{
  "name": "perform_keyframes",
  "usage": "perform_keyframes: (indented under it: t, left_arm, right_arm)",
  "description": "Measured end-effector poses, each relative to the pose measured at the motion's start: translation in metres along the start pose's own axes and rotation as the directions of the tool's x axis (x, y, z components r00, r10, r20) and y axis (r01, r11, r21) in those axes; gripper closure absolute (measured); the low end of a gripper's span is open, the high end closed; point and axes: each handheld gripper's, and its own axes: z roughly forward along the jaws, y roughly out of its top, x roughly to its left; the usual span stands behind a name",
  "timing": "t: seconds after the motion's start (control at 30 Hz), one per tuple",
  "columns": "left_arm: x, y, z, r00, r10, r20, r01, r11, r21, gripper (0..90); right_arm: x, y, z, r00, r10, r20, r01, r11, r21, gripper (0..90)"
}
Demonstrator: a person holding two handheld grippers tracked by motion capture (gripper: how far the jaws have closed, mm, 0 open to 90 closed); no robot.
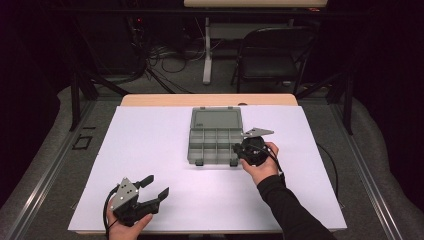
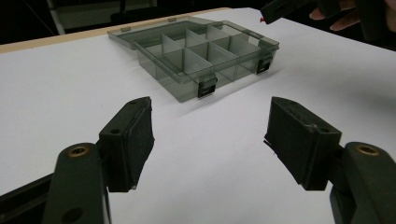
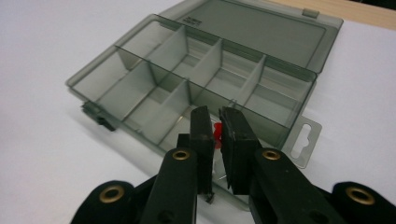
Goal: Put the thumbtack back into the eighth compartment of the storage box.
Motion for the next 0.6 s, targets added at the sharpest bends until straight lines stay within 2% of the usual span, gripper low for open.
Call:
perform_keyframes:
  t: [0.3,0.6]
  left_arm:
    - [0.001,0.000,-0.001,1.0000,-0.004,0.003,0.004,1.0000,-0.001,31.5]
    - [0.000,0.000,0.000,1.0000,-0.002,0.001,0.002,1.0000,0.000,31.5]
  right_arm:
    - [-0.011,-0.008,0.024,0.9979,0.055,0.035,-0.057,0.9968,0.056,83.3]
    - [-0.009,-0.014,0.026,0.9981,0.055,0.027,-0.056,0.9968,0.057,80.3]
